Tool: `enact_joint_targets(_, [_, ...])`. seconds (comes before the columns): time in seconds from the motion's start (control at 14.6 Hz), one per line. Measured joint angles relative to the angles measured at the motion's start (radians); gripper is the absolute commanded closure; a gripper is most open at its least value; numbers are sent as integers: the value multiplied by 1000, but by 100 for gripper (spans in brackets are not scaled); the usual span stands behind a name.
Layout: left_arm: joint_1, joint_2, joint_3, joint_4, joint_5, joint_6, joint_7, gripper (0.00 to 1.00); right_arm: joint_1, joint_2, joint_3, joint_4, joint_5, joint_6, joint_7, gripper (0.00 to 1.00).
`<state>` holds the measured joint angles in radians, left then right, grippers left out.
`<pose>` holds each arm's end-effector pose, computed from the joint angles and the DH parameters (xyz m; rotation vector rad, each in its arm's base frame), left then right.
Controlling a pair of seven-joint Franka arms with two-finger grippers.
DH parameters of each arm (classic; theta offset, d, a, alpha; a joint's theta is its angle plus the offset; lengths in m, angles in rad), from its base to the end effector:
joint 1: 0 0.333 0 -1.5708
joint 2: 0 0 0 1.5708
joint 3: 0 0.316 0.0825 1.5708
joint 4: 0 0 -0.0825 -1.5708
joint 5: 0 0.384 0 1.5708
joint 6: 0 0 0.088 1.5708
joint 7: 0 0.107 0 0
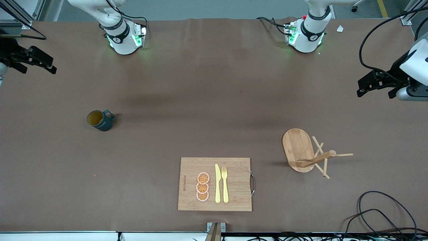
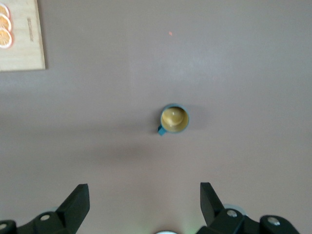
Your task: Transfer cup from left to right arm and place
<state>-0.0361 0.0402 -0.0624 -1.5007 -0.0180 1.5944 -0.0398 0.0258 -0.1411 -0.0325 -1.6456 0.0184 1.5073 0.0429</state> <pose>0.5672 -0.0572 0.6373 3.1150 -0.0914 0.0811 0.5032 -0.0026 0.6585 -3.1177 0.0750 -0.0036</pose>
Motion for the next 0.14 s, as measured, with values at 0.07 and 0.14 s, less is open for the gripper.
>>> enact_joint_targets(0.07, [-1, 0, 0, 0, 0, 4, 0, 0, 0, 0, 0, 1, 0, 12, 0, 0])
enact_joint_targets(0.14, [-1, 0, 0, 0, 0, 9, 0, 0, 0, -1, 0, 3, 0, 18, 0, 0])
